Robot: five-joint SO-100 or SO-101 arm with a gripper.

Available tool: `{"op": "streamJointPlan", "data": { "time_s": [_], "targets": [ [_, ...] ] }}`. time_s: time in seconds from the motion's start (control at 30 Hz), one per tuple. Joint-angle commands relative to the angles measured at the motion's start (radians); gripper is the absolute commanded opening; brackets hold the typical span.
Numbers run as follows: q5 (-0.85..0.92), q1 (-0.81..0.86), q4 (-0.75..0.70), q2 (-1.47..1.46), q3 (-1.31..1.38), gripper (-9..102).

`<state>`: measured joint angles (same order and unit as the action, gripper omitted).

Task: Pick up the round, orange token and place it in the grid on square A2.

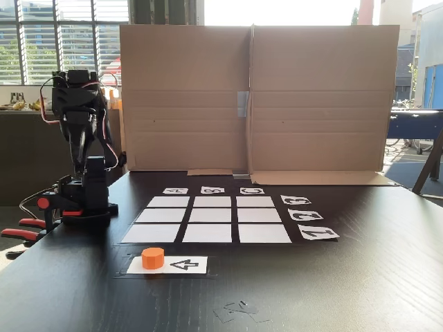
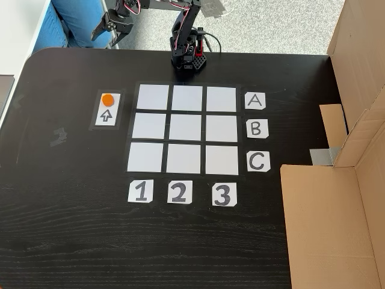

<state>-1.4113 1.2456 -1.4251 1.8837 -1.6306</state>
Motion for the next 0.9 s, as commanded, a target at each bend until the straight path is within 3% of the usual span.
{"op": "streamJointPlan", "data": {
  "time_s": [0.0,0.23,0.87],
  "targets": [
    [-0.003,-0.038,-0.021,-0.064,0.078,31],
    [-0.028,-0.086,-0.11,-0.252,0.267,32],
    [-0.166,-0.285,-0.12,-0.719,0.6,38]
  ]
}}
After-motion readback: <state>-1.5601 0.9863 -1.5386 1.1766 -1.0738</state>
